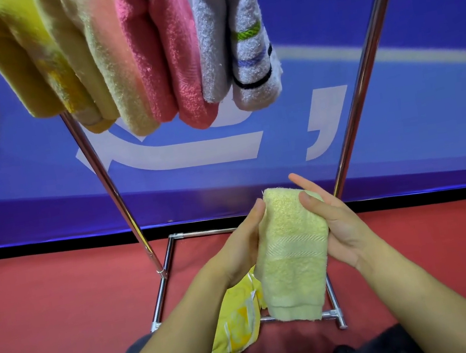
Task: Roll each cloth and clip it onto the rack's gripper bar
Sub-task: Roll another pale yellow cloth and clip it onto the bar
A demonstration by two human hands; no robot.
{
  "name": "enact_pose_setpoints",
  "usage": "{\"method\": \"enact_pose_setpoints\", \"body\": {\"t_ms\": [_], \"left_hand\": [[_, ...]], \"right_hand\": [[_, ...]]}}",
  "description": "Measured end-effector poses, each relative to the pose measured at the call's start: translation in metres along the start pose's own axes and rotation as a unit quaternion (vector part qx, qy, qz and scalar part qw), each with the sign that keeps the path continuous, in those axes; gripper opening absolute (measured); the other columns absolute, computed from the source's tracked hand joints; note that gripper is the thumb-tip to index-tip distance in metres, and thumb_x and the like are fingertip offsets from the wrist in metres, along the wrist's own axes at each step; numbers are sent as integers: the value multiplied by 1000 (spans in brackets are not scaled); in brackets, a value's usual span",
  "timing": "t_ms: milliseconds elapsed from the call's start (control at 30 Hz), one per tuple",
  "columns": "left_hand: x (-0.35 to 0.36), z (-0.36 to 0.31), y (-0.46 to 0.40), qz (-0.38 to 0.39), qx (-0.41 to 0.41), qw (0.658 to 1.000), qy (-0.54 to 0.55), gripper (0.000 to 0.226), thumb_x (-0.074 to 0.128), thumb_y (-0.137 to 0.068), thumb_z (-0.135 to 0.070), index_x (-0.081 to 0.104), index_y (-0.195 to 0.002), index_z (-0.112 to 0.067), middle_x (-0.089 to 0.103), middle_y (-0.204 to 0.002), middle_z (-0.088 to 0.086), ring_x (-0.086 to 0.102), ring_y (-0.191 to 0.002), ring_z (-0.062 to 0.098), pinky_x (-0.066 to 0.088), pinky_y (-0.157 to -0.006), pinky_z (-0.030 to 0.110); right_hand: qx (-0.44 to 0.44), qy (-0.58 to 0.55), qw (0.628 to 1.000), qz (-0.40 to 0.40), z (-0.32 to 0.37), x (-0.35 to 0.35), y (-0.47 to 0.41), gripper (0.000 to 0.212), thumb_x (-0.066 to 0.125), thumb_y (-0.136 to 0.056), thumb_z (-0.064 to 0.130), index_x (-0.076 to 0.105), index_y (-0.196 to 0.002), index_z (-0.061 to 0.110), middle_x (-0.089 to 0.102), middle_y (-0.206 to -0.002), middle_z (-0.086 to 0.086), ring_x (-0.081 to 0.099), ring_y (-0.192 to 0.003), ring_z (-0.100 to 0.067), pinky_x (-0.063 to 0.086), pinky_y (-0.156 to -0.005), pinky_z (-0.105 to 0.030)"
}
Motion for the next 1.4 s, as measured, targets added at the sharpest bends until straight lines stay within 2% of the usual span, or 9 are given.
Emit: {"method": "enact_pose_setpoints", "body": {"t_ms": [167,233,333,600,733,900,1167,1300,1400], "left_hand": [[-6,0,4,-52,23,995,-77,72,51,-89,-71,66,-130,-14,71,-130,8,66,-123,24,47,-111,46],[-6,-4,6,-59,28,990,-126,68,58,-81,-74,71,-114,-16,78,-106,0,75,-97,18,60,-82,38],[0,-7,9,-54,38,984,-166,50,64,-84,-62,65,-105,-17,71,-73,-15,67,-62,0,46,-46,16],[-5,1,3,-89,54,979,-178,37,80,-81,-40,72,-112,-21,78,-106,-2,74,-100,15,56,-80,28],[-8,2,1,-114,67,972,-195,31,83,-83,-35,75,-109,-21,78,-108,-1,74,-103,18,58,-94,42],[-12,1,0,-159,70,960,-219,16,81,-86,-36,78,-90,-20,80,-95,0,76,-92,16,59,-85,38],[-24,-2,3,-219,56,949,-220,29,74,-90,-41,72,-70,-20,75,-73,-4,71,-69,7,52,-66,26],[-35,-5,1,-236,56,948,-207,34,74,-90,-43,78,-86,-10,80,-87,5,77,-86,21,59,-82,43],[-40,-6,2,-191,60,952,-231,38,76,-89,-42,76,-90,-4,79,-90,14,77,-87,23,58,-83,47]], "right_hand": [[17,-7,1000,-13,-3,-1,-3,50,64,-91,20,57,-140,24,66,-132,-18,65,-121,-35,56,-96,-45],[18,-15,1000,-19,-5,0,-4,50,63,-91,20,57,-140,23,66,-131,-19,65,-120,-35,58,-92,-45],[23,-22,999,-29,-6,0,-5,49,63,-92,22,57,-140,23,66,-132,-17,65,-120,-35,58,-90,-45],[24,-22,998,-51,-8,0,-7,42,61,-95,21,60,-137,20,69,-127,-17,69,-113,-33,61,-83,-43],[28,-13,997,-68,-12,-4,-9,39,65,-92,25,66,-131,21,65,-133,-19,62,-125,-37,49,-105,-53],[34,-25,996,-83,-15,-8,-13,42,68,-89,26,66,-131,18,65,-133,-18,60,-127,-38,39,-114,-57],[58,-16,995,-75,-13,-6,-10,38,57,-100,38,63,-131,15,70,-124,-18,67,-117,-35,50,-103,-54],[1,157,979,-129,2,-19,-7,36,59,-98,44,65,-123,19,77,-108,-11,74,-101,-23,57,-93,-39],[-72,341,920,-180,12,-25,-7,41,72,-86,51,69,-120,28,74,-109,4,71,-98,-6,55,-93,-28]]}}
Point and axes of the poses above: each hand's wrist, its own y-axis away from the middle knuckle, its own x-axis out of the palm, z = x × y, the point moved 7 cm from there along -y, towards the middle knuckle
